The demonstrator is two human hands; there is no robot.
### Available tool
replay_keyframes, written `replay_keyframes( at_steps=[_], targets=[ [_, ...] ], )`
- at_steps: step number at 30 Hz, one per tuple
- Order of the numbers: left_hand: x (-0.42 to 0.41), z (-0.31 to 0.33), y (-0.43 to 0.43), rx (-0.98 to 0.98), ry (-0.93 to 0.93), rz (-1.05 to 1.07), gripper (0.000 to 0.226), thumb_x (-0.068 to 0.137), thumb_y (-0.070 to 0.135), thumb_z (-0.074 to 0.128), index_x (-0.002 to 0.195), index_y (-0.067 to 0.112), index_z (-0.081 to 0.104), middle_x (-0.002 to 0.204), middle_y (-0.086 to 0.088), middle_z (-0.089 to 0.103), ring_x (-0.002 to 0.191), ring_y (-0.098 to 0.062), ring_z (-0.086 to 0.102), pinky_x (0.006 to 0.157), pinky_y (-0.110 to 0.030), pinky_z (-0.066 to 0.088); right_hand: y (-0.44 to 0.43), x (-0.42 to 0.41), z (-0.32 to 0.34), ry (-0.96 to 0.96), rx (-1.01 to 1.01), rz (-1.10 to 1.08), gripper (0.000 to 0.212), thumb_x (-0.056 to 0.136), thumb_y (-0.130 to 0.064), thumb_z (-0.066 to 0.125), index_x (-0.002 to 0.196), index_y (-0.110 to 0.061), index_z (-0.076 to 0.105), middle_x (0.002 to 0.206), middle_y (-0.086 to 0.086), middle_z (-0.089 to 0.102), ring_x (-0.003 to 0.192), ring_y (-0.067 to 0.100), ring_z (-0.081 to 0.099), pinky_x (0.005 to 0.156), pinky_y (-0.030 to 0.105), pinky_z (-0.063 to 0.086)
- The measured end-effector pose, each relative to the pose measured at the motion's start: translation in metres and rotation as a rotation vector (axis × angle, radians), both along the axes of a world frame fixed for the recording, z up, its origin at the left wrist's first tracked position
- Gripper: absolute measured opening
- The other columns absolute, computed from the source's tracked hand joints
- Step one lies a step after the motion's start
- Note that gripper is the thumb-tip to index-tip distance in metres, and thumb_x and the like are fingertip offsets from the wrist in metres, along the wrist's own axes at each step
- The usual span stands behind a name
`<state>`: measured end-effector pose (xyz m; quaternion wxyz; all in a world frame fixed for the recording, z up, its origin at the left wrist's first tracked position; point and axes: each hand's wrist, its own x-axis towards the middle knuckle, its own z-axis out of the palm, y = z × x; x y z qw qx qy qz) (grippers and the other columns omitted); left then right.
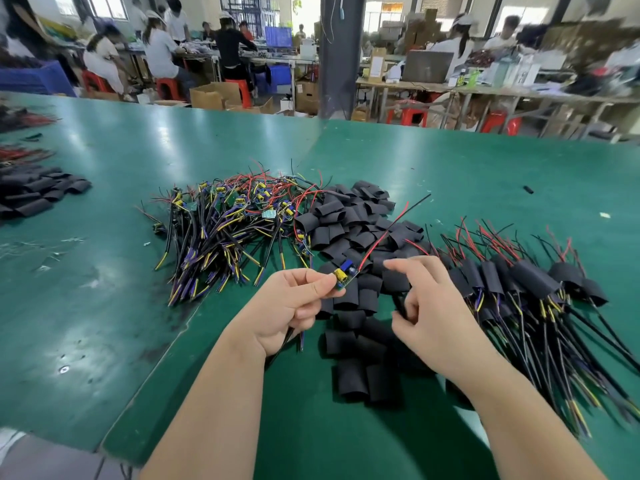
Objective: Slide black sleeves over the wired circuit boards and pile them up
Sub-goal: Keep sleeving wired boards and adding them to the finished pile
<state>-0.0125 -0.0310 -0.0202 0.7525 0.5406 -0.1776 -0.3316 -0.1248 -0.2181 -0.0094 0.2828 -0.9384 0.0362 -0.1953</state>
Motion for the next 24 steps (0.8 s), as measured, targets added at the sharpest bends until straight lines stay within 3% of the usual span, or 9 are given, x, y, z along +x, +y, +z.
replay_keyframes(
  at_steps=[4,10,12,15,18,20,21,24],
  targets=[
    [-0.002,0.002,-0.001,0.027,-0.019,-0.002,0.018,0.071,0.027,0.069,0.055,0.021,0.067,0.08,-0.006,0.072,0.034,-0.001,0.027,0.036,-0.011,0.023,0.0,0.003,-0.008,0.144,0.085,0.025,0.041,0.074,-0.01,0.078,0.111,-0.021,0.066,0.069,-0.016,0.05,0.069,-0.002,0.053,0.065,0.004,0.036],
    [-0.002,0.004,-0.001,0.043,-0.03,-0.02,0.022,0.075,0.023,0.065,0.053,0.021,0.064,0.073,-0.005,0.07,0.033,-0.001,0.025,0.037,-0.011,0.022,-0.008,0.005,-0.008,0.348,0.161,0.212,0.053,0.074,-0.017,0.079,0.116,-0.042,0.059,0.116,-0.019,0.044,0.059,-0.001,0.052,0.065,0.01,0.041],
    [-0.003,0.005,-0.001,0.058,-0.035,-0.03,0.022,0.075,0.023,0.064,0.053,0.021,0.064,0.069,-0.004,0.069,0.033,-0.001,0.025,0.037,-0.011,0.022,-0.009,0.005,-0.007,0.396,0.167,0.257,0.055,0.074,-0.016,0.079,0.115,-0.046,0.058,0.112,-0.016,0.045,0.06,0.0,0.053,0.064,0.012,0.044],
    [-0.006,0.007,-0.001,0.066,-0.044,-0.035,0.022,0.075,0.024,0.063,0.052,0.021,0.064,0.068,-0.002,0.069,0.032,-0.001,0.025,0.037,-0.011,0.021,-0.005,0.007,-0.007,0.406,0.083,0.198,0.046,0.075,-0.032,0.081,0.115,-0.043,0.061,0.104,-0.011,0.047,0.067,0.002,0.054,0.063,0.008,0.041],
    [-0.008,0.008,-0.001,0.064,-0.053,-0.043,0.027,0.078,0.021,0.06,0.051,0.021,0.064,0.06,0.001,0.066,0.032,0.0,0.025,0.036,-0.011,0.021,-0.004,0.006,-0.006,0.244,0.048,0.034,0.033,0.072,-0.05,0.077,0.099,-0.034,0.067,0.09,-0.015,0.056,0.073,-0.005,0.053,0.061,0.005,0.036],
    [-0.008,0.008,0.0,0.057,-0.052,-0.048,0.028,0.078,0.021,0.058,0.051,0.021,0.063,0.055,0.002,0.063,0.032,0.001,0.024,0.036,-0.012,0.02,-0.007,0.005,-0.003,0.059,0.197,-0.084,0.026,0.076,-0.046,0.074,0.095,-0.029,0.069,0.077,-0.016,0.064,0.067,-0.008,0.058,0.06,0.002,0.038],
    [-0.008,0.009,0.001,0.05,-0.052,-0.058,0.028,0.079,0.021,0.059,0.052,0.021,0.064,0.051,0.003,0.06,0.032,0.001,0.024,0.037,-0.011,0.019,-0.009,0.006,-0.001,-0.033,0.364,-0.13,0.022,0.082,-0.039,0.071,0.099,-0.025,0.069,0.072,-0.012,0.067,0.058,-0.004,0.059,0.057,0.003,0.04],
    [-0.007,0.007,0.004,0.026,-0.07,-0.112,0.025,0.081,0.017,0.066,0.056,0.019,0.064,0.044,0.009,0.05,0.034,0.001,0.024,0.038,-0.011,0.018,-0.016,0.01,0.009,-0.289,1.239,-0.159,0.017,0.096,-0.026,0.056,0.099,-0.012,0.066,0.079,0.003,0.074,0.047,0.01,0.053,0.052,0.017,0.047]
  ],
)
